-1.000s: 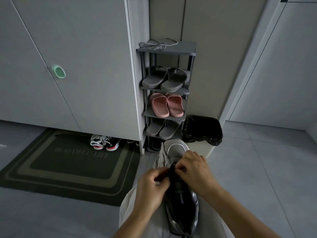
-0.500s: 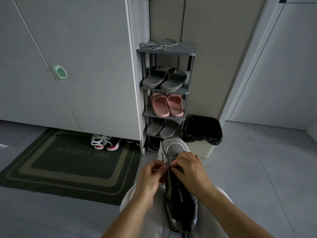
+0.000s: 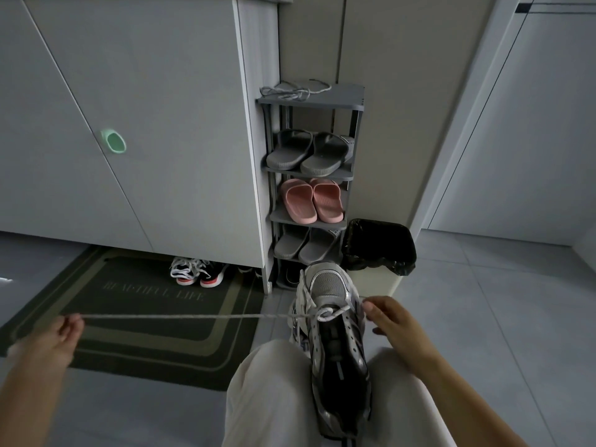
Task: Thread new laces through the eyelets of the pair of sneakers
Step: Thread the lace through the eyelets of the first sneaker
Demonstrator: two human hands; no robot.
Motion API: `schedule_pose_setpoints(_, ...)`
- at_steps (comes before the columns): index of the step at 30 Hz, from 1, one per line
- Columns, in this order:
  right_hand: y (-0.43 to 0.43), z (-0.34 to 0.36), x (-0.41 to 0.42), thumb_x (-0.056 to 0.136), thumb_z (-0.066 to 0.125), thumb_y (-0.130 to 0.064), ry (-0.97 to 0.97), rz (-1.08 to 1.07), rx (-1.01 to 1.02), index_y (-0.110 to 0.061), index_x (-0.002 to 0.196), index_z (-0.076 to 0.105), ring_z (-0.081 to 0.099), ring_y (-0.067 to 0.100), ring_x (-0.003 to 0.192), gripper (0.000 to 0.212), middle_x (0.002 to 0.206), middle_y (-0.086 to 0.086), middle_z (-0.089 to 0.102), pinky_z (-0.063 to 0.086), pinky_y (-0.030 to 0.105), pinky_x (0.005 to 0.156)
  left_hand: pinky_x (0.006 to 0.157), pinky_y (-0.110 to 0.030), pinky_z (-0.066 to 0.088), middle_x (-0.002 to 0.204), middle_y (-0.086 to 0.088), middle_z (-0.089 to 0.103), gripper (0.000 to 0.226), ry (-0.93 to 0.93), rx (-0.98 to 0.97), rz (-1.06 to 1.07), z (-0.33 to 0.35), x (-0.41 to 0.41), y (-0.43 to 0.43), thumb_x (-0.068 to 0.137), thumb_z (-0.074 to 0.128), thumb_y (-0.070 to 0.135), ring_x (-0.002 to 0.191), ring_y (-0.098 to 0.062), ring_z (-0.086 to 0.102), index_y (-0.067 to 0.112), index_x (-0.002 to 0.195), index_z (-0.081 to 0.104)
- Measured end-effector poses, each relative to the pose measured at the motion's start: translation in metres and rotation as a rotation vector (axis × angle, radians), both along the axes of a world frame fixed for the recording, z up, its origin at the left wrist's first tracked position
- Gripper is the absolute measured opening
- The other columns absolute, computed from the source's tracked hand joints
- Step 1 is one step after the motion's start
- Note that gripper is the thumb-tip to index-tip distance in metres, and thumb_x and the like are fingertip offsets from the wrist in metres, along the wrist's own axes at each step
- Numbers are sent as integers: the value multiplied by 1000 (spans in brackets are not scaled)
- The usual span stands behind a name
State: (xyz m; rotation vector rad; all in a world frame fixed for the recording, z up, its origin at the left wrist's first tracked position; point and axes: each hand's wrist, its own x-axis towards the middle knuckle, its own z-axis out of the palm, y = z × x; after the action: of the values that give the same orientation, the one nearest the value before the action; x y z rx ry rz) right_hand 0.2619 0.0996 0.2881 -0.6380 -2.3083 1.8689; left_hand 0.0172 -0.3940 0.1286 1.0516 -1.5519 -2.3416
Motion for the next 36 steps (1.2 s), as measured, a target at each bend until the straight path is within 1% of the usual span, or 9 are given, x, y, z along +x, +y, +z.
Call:
schedule_pose_setpoints(3, -4, 3, 0, 89, 56, -14, 45, 62, -22, -10, 92, 60, 56, 11, 67, 6, 78, 4, 60, 45, 20, 59, 65, -20, 53, 85, -21, 68, 7, -74, -352, -218, 99, 59, 67, 91, 47, 2, 66, -7, 68, -2, 89, 52)
schedule_pose_setpoints(5, -6, 5, -2, 86, 57, -3, 109, 119, 55, -16, 93, 61, 52, 7, 63, 15, 76, 3, 58, 44, 17, 59, 56, -24, 49, 89, -22, 64, 16, 52, -589, -417, 137, 98, 137, 87, 53, -2, 59, -14, 62, 2, 102, 54)
schedule_pose_setpoints(8, -11, 11, -7, 82, 63, 1, 122, 231, 100, -21, 94, 64, 55, 4, 68, 25, 79, 0, 60, 49, 19, 67, 56, -20, 47, 100, 2, 61, 24, 348, -648, -983, 166, 153, 232, 85, 59, 6, 70, -10, 61, 25, 100, 53)
schedule_pose_setpoints(11, -12, 13, -11, 79, 67, -5, 102, 223, 129, -20, 84, 63, 56, 5, 68, 16, 77, -1, 61, 49, 18, 66, 52, -12, 43, 83, 5, 57, 26, 437, -615, -1291, 166, 180, 288, 85, 60, 4, 53, 3, 55, 25, 95, 48)
schedule_pose_setpoints(15, -13, 8, -12, 84, 61, -5, 152, 133, 9, -9, 83, 63, 52, -4, 58, 5, 67, -5, 58, 43, 10, 57, 49, -10, 39, 68, 0, 53, 18, 376, -557, -1236, 168, 177, 298, 86, 57, 3, 45, 5, 48, 19, 80, 51)
schedule_pose_setpoints(19, -21, 2, -14, 89, 53, -3, 220, 38, -166, -4, 78, 62, 51, -4, 50, 13, 53, -10, 57, 40, 7, 51, 59, -13, 40, 65, 8, 54, 16, 387, -584, -1189, 172, 171, 284, 88, 57, 11, 57, 3, 48, 22, 77, 60)
schedule_pose_setpoints(26, -26, -7, -13, 85, 59, -13, 201, -51, -313, -7, 76, 66, 54, 21, 71, 13, 71, 9, 60, 45, 28, 67, 77, -30, 43, 87, -7, 60, 6, 191, -499, -811, 171, 144, 209, 87, 55, 12, 88, -24, 55, 11, 83, 59)
schedule_pose_setpoints(30, -29, -8, -14, 88, 55, -13, 208, -84, -366, -8, 79, 66, 56, 20, 72, 15, 74, 9, 61, 47, 29, 70, 67, -20, 42, 88, -3, 59, 3, 157, -772, -1016, 171, 147, 210, 87, 57, 13, 81, -15, 56, 15, 87, 59)
schedule_pose_setpoints(36, -30, -5, -15, 92, 50, -12, 205, -70, -289, -9, 81, 66, 58, 11, 66, 20, 67, 0, 64, 48, 22, 65, 67, -14, 39, 79, 7, 59, 23, 253, -771, -1106, 177, 155, 271, 86, 58, 34, 77, -7, 54, 12, 92, 62)
